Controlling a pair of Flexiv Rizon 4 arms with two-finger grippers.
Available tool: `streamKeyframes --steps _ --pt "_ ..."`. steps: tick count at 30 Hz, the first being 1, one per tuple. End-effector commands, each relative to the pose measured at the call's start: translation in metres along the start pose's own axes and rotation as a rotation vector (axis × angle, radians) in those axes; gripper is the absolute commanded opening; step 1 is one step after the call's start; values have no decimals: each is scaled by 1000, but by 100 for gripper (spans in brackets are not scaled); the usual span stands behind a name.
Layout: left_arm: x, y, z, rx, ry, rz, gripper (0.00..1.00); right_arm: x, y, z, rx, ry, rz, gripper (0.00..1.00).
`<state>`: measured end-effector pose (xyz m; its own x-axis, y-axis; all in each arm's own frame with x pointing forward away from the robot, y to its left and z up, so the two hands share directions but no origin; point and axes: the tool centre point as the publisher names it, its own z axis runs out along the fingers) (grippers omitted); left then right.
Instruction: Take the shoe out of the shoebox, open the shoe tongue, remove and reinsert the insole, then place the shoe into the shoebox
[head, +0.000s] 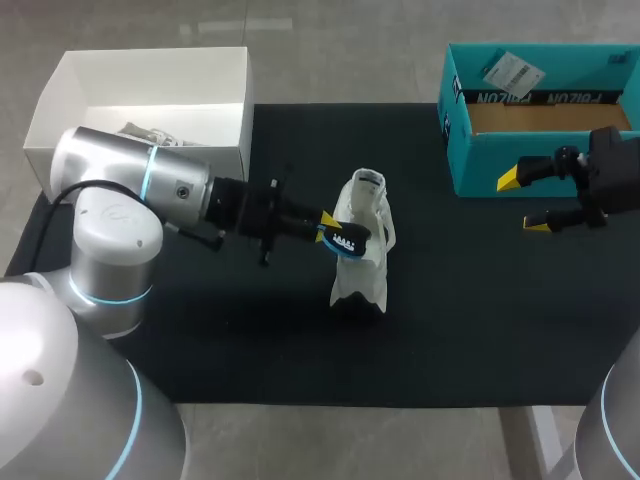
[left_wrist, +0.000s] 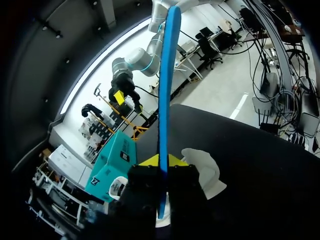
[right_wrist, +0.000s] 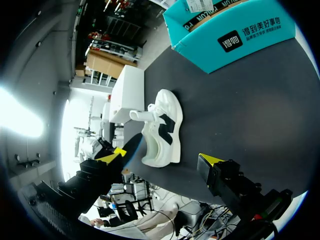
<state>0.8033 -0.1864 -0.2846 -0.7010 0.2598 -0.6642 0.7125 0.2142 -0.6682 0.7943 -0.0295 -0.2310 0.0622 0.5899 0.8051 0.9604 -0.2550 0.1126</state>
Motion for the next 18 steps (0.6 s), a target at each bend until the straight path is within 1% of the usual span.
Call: streamKeyframes --steps 1,4,8,13,18 --pt "-3 9 10 -8 6 -14 0 1 -1 0 -2 -4 1 100" --pt "-2 9 8 -13 9 -15 0 1 -1 0 -2 -4 1 100" --pt "-8 -3 -1 -2 -6 -30 0 1 -1 0 -2 -4 1 100" --pt "-21 -28 -11 62 -47 -64 0 1 -1 0 -2 -4 1 100" --pt "-30 -53 -7 150 -83 -43 0 1 -1 0 -2 -4 1 100"
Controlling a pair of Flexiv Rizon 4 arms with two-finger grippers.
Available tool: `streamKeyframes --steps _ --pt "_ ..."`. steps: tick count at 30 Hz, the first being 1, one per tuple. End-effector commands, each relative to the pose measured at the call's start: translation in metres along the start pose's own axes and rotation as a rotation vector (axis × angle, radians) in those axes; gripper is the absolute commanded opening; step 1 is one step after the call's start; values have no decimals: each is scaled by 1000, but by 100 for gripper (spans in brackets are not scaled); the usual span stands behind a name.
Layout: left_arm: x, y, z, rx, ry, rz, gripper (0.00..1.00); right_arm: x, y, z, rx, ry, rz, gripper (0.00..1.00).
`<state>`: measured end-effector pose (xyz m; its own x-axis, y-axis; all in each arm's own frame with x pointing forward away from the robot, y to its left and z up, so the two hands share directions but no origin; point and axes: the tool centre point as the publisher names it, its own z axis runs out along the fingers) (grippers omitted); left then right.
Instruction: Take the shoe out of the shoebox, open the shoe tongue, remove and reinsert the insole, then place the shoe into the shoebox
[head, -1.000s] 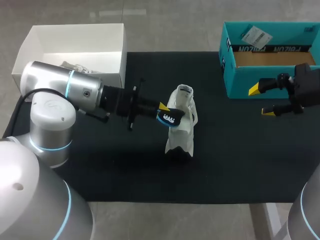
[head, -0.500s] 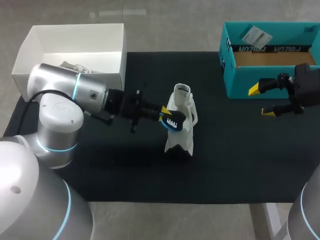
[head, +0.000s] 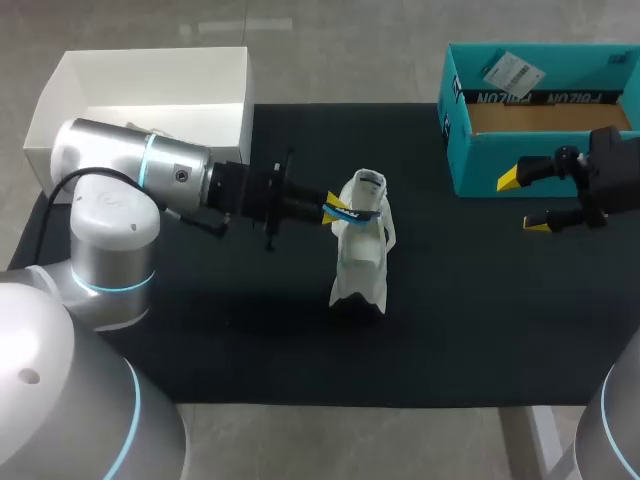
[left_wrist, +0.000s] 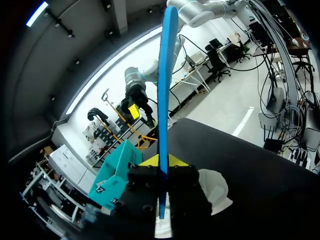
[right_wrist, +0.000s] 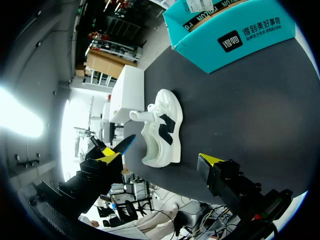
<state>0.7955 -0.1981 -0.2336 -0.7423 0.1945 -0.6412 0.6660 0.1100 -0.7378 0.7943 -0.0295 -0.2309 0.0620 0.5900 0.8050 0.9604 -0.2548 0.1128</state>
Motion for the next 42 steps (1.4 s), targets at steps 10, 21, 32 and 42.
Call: streamKeyframes --steps 10,21,32,42 --pt "1 -30 22 100 -19 36 0 1 -1 0 -2 -4 1 100" --pt "1 -30 22 100 -19 36 0 1 -1 0 -2 -4 1 100" --pt "23 -22 54 164 -72 45 0 1 -1 0 -2 -4 1 100" --pt "20 -4 69 186 -132 27 0 1 -1 0 -2 -4 1 100"
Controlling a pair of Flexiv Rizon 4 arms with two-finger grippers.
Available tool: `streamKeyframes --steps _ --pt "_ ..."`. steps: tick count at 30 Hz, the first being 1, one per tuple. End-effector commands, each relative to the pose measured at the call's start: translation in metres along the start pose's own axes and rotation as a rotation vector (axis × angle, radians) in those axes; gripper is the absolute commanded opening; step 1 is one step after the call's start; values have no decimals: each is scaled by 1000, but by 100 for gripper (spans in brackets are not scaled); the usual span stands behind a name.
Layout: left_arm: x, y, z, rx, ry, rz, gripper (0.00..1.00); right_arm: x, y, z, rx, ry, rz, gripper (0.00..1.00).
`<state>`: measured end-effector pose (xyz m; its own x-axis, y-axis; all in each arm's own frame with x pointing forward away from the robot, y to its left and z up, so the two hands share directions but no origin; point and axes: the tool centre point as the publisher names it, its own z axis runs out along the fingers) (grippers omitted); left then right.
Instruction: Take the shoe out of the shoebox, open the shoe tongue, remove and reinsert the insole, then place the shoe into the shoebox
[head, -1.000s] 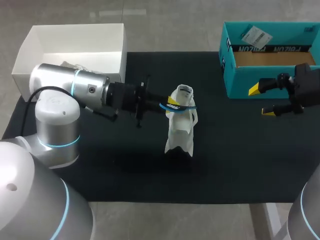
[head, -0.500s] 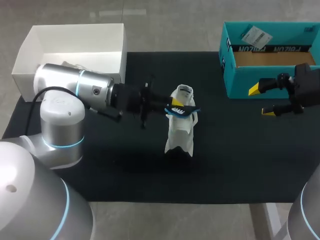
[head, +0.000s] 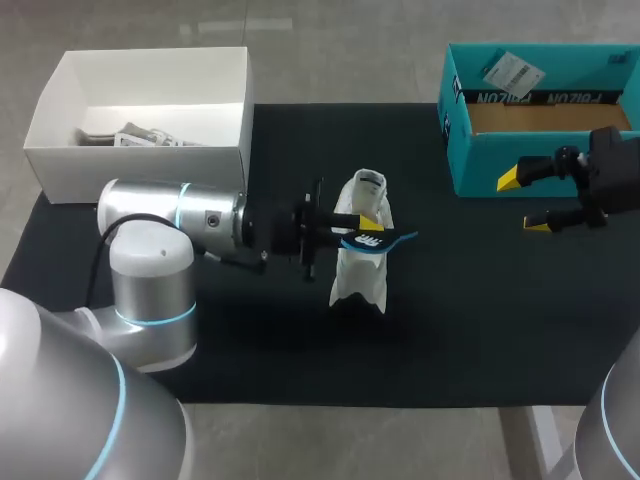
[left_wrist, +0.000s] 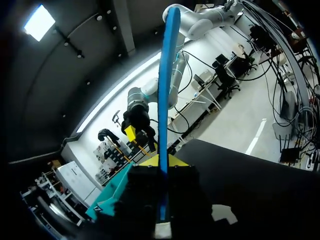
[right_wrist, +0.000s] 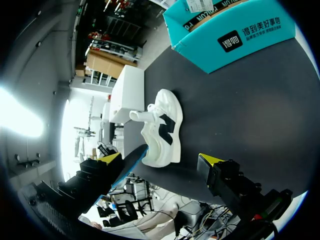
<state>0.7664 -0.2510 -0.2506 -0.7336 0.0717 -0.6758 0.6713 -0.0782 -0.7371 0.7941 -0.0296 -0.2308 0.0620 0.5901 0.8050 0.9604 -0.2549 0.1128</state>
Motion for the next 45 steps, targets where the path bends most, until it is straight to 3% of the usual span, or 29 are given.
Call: streamKeyframes --steps 1,11,18,25,36,45 --pt "0 14 10 -7 -4 2 0 1 -1 1 -2 -4 1 100" --pt "-1 42 11 -87 23 -25 0 1 -1 1 -2 -4 1 100" --pt "2 48 6 -145 24 -31 0 1 -1 1 -2 -4 1 100" --pt "-2 39 -1 -143 19 -29 0 1 -1 1 -2 -4 1 100" --pt "-23 -10 11 18 -33 -18 0 1 -1 1 -2 -4 1 100" --pt "-15 -5 23 26 -4 -28 0 1 -1 1 -2 -4 1 100"
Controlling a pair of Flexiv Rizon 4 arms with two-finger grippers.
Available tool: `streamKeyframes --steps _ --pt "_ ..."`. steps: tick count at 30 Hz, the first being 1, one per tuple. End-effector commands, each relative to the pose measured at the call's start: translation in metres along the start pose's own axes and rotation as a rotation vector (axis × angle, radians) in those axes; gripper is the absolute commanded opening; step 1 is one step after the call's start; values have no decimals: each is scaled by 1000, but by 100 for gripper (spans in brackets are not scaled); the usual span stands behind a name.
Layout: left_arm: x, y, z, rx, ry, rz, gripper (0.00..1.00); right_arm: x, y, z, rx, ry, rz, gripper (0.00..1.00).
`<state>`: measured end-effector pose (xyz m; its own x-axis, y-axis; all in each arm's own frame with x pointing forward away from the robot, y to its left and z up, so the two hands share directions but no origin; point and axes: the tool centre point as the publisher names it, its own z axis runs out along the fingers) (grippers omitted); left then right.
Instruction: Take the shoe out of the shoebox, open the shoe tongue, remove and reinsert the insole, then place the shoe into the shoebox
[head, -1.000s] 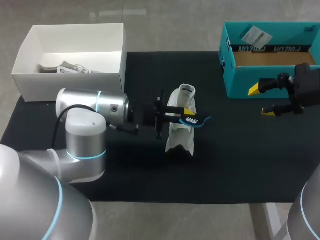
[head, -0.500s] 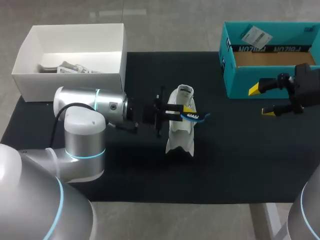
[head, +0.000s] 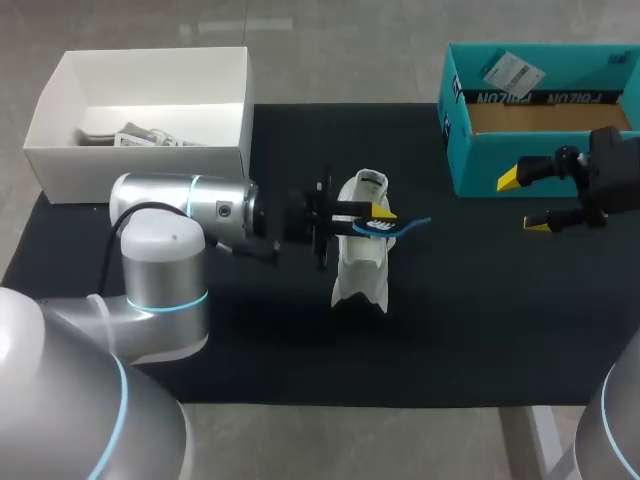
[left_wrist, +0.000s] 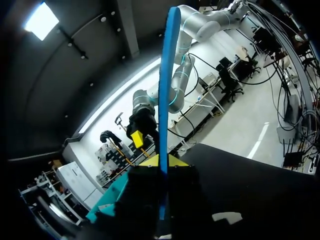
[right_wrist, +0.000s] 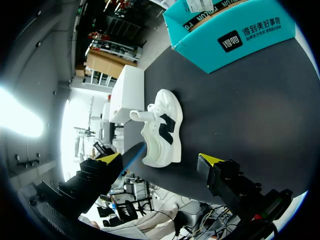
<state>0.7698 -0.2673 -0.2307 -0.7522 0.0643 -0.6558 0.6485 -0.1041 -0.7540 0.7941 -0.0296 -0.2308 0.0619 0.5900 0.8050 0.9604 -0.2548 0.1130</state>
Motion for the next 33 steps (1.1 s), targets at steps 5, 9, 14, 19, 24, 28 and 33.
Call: streamKeyframes --steps 5,9,14,19,24,28,33 --pt "9 29 6 -52 13 -24 0 1 -1 1 -2 -4 1 100" --pt "13 41 4 -88 8 -36 0 1 -1 1 -2 -4 1 100" --pt "19 60 -1 -171 23 -8 0 1 -1 1 -2 -4 1 100" --pt "18 63 -8 -212 17 0 0 1 -1 1 -2 -4 1 100" --pt "14 71 -13 -263 -9 -24 0 1 -1 1 -2 -4 1 100" --pt "13 73 -13 -288 -17 -36 0 1 -1 1 -2 -4 1 100" --pt "10 60 -14 -226 -37 -35 0 1 -1 1 -2 -4 1 100"
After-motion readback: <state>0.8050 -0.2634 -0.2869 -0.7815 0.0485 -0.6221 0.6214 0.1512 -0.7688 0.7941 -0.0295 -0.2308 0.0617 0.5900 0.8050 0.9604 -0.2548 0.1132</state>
